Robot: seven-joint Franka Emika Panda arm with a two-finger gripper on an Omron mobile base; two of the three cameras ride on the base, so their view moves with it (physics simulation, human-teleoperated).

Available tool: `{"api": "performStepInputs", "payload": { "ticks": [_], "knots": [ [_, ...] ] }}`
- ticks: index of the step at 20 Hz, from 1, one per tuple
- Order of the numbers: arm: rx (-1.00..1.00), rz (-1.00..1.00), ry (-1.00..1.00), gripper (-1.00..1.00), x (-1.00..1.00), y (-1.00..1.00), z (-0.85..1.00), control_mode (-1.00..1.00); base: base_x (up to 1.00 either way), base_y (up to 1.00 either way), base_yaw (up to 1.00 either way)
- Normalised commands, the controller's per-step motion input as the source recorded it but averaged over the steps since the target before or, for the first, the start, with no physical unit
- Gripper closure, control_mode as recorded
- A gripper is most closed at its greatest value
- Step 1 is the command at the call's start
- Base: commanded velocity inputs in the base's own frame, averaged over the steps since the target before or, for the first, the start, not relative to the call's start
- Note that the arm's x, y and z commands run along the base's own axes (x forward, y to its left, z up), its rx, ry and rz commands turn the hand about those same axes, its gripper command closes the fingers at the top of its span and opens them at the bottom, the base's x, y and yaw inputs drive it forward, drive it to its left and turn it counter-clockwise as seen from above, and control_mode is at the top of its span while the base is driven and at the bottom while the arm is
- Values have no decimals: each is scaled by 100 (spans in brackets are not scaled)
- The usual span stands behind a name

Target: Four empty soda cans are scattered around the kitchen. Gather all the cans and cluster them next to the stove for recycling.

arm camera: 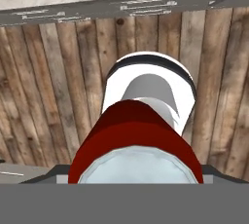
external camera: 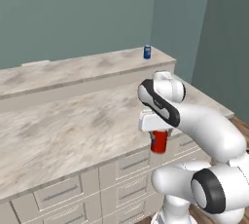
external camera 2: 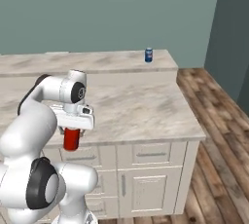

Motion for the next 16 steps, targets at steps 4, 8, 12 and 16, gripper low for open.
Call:
{"api": "performStepInputs", "payload": {
  "ticks": [4, 8, 12, 16],
  "knots": [
    [0, 0, 0, 100, 0, 0, 0, 100, 35, 0, 12],
    [0, 0, 0, 100, 0, 0, 0, 100, 7, 24, 4],
    [0, 0, 0, 100, 0, 0, 0, 100, 7, 44, 0],
    [0, 0, 0, 100, 0, 0, 0, 100, 18, 45, 0]
  ]
}}
